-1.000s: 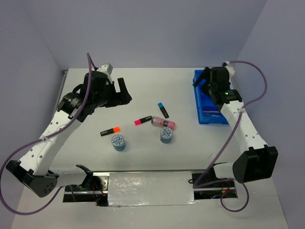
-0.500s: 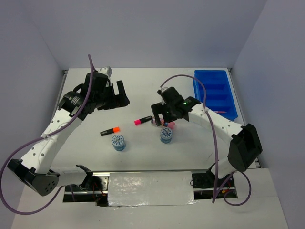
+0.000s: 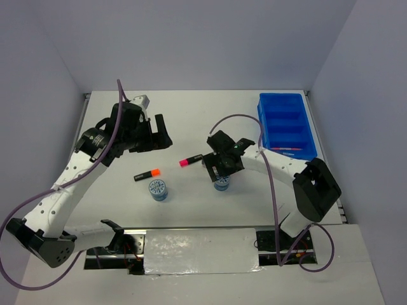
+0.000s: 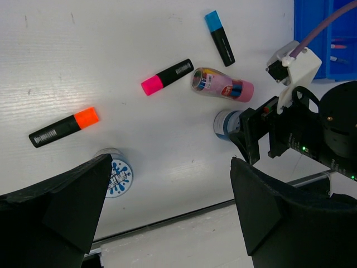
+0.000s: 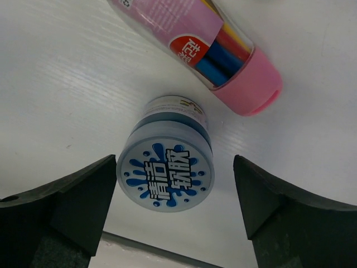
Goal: Sort the stationery into containers
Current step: Pick up the stationery from the center of the board.
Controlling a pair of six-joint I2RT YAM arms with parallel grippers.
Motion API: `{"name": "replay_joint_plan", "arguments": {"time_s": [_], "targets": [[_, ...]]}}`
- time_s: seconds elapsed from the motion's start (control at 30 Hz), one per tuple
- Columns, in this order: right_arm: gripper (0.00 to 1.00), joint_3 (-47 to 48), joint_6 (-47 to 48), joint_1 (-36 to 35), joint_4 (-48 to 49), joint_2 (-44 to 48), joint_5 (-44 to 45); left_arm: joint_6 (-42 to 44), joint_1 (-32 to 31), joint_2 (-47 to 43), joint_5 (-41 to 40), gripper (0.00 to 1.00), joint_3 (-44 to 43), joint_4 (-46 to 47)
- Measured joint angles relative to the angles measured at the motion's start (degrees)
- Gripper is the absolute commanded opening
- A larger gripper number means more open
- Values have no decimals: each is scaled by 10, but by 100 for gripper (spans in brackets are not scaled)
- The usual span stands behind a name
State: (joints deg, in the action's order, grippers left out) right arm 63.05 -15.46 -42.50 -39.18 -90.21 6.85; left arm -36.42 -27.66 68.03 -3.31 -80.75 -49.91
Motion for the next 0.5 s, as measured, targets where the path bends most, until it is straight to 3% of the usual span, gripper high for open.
{"name": "replay_joint_plan", "arguments": {"time_s": [0.1, 0.2, 0.3, 0.5], "targets": [[80, -6, -3, -1, 10, -15, -10, 0, 0, 0, 5, 99, 5, 1], [55, -4, -2, -4, 17, -26, -17, 1, 0, 0, 7, 99, 5, 3], [0, -1, -2, -5, 15, -28, -20, 2, 0, 1, 8, 99, 5, 3], [0, 55, -11, -10, -37, -12, -61, 5, 0, 1, 9, 99, 2, -2]]}}
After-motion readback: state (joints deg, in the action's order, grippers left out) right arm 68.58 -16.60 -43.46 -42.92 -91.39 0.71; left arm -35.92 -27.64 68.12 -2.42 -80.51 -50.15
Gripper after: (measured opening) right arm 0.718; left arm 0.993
